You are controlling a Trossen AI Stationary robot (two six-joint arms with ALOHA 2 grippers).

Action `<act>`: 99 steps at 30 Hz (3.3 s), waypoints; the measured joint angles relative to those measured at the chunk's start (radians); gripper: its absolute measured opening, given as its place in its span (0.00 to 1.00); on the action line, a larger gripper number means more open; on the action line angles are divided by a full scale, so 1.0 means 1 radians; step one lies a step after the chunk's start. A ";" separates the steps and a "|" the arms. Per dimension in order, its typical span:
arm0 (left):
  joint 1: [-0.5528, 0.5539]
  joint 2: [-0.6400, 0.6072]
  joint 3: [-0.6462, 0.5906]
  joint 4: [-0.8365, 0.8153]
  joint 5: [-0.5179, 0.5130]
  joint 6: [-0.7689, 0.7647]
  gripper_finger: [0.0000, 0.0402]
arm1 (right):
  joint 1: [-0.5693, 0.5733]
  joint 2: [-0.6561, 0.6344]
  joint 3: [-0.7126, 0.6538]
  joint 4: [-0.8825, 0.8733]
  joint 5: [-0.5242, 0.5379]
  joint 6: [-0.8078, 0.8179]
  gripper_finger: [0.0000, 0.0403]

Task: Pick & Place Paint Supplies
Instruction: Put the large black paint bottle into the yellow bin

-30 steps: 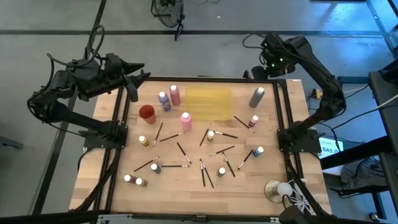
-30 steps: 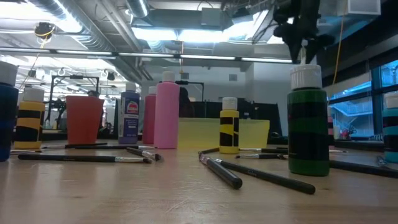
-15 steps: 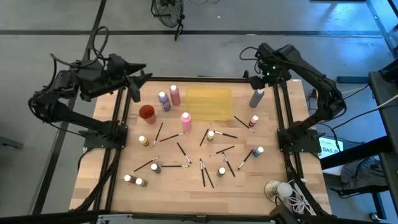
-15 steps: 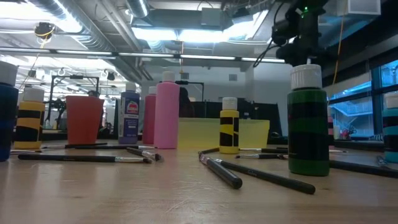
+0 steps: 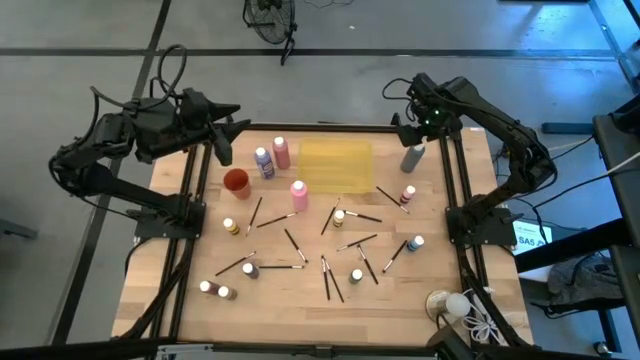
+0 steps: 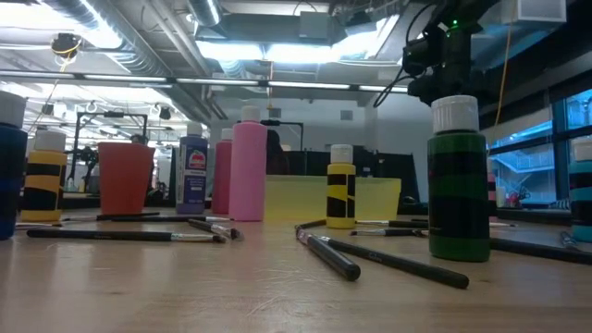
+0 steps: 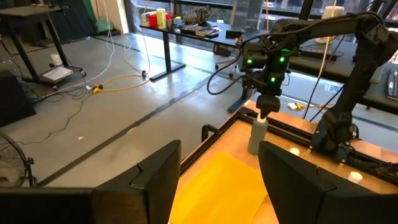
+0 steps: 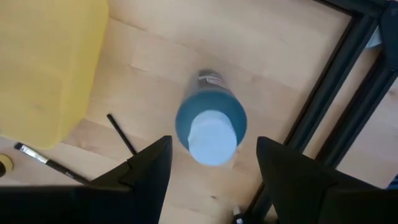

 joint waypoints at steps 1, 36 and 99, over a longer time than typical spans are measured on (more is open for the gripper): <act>0.000 0.001 0.000 0.000 0.000 0.000 0.53 | 0.000 0.000 -0.004 0.007 0.000 0.000 0.59; 0.000 0.021 0.000 0.006 -0.044 0.053 0.53 | 0.002 0.000 -0.046 0.041 0.000 0.011 0.50; 0.000 0.033 0.000 0.005 -0.071 0.113 0.53 | 0.043 0.028 -0.018 0.017 0.034 -0.003 0.30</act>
